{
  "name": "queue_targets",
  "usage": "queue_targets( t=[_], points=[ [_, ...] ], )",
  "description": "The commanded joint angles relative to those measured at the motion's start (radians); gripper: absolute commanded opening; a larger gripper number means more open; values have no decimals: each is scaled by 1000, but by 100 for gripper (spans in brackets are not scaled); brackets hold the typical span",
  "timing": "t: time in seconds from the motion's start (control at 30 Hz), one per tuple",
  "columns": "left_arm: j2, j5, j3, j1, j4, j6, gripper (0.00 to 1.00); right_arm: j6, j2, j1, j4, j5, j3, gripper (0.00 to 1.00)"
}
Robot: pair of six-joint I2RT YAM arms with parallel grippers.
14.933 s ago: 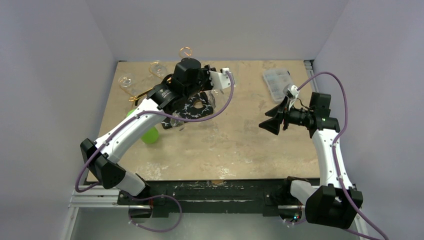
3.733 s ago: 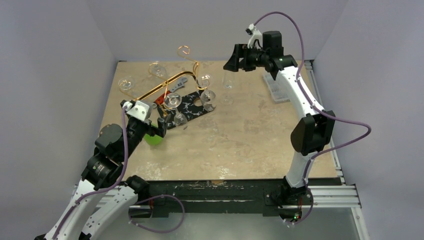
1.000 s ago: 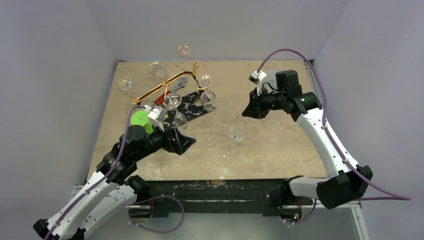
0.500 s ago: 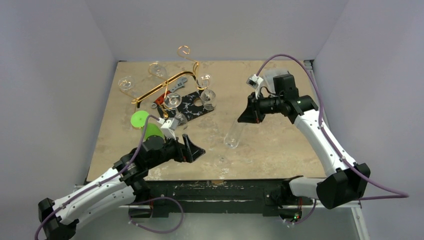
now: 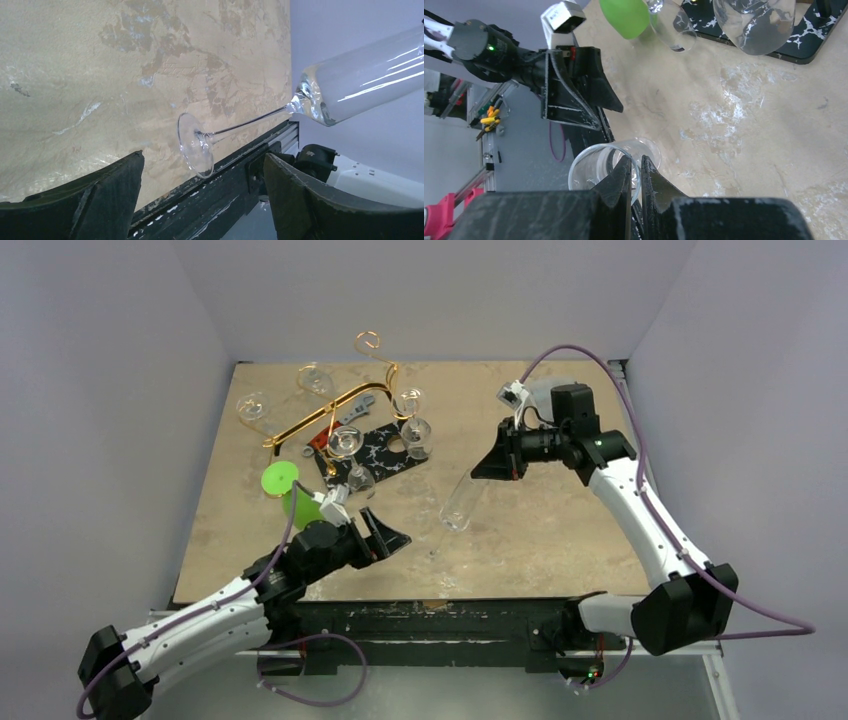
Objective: Place the wine glass upside down on the wine glass rack
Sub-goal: Turn the wine glass upside down at the wine rack.
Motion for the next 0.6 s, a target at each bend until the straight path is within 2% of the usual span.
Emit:
queue_targets(
  t=[0.0,0.13,0.33,0.57],
  points=[
    [51,-17,-48,-4,164,-161,84,91,28,-10,90,-110,10,0],
    [125,6,-53,-6,241,-215,78,118,61,-11,111,-130,32,0],
    [154,9,-45,-13,240,-283,64,162,75,-10,169,-143,51,0],
    [121,-17,-62,-15,174,-387,64,182,84,-14,211,-140,85,0]
  ],
)
